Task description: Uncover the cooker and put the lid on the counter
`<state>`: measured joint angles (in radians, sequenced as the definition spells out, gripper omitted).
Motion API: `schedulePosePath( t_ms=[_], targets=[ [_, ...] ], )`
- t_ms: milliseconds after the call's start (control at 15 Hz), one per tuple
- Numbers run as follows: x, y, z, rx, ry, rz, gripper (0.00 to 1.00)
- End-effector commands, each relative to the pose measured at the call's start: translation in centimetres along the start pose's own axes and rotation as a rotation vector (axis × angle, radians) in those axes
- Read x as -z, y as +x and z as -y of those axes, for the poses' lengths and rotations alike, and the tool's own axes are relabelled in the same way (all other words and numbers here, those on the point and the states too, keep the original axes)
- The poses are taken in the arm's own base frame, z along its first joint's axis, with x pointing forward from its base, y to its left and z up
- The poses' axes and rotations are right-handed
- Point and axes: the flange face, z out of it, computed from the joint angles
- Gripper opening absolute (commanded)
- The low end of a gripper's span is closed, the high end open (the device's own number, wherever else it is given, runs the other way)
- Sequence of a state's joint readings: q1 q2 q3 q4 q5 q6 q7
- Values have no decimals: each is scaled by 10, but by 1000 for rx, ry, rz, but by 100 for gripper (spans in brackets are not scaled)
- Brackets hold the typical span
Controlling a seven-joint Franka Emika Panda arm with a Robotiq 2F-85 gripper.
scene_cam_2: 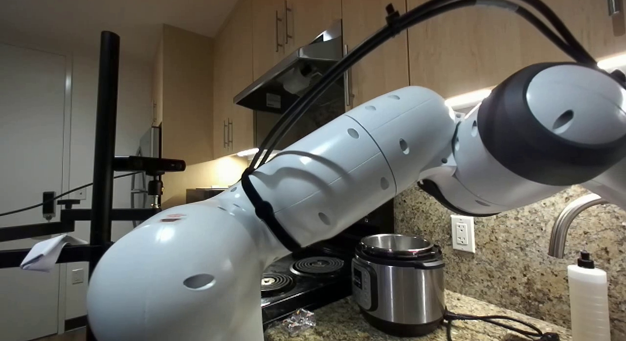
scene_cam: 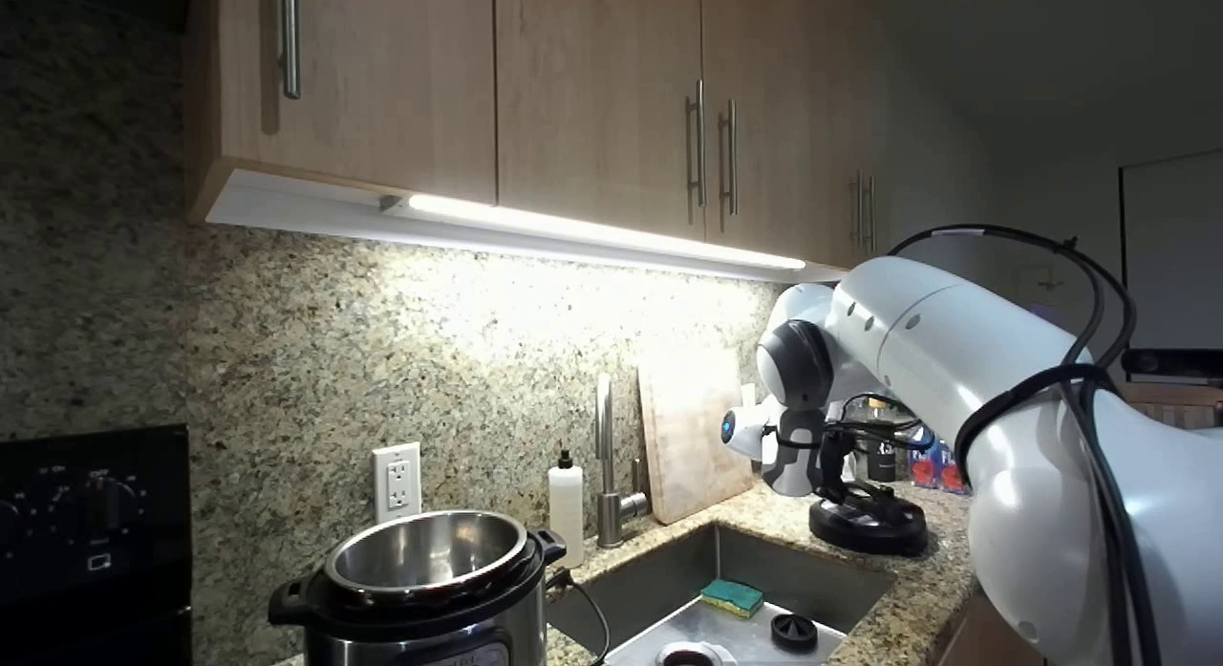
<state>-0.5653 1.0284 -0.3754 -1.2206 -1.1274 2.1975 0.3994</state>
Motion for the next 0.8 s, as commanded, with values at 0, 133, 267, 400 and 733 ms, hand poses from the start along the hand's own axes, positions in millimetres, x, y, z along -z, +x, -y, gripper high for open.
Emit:
schedulePosePath(
  t_ms=[0,133,267,400,733],
  targets=[
    [24,-13,-9,59,40,10,100],
    [35,-17,-11,83,57,10,100],
    [45,-22,-13,116,70,15,100],
    [56,-30,-18,183,95,30,100],
    [89,-61,-45,381,203,77,100]
  ],
)
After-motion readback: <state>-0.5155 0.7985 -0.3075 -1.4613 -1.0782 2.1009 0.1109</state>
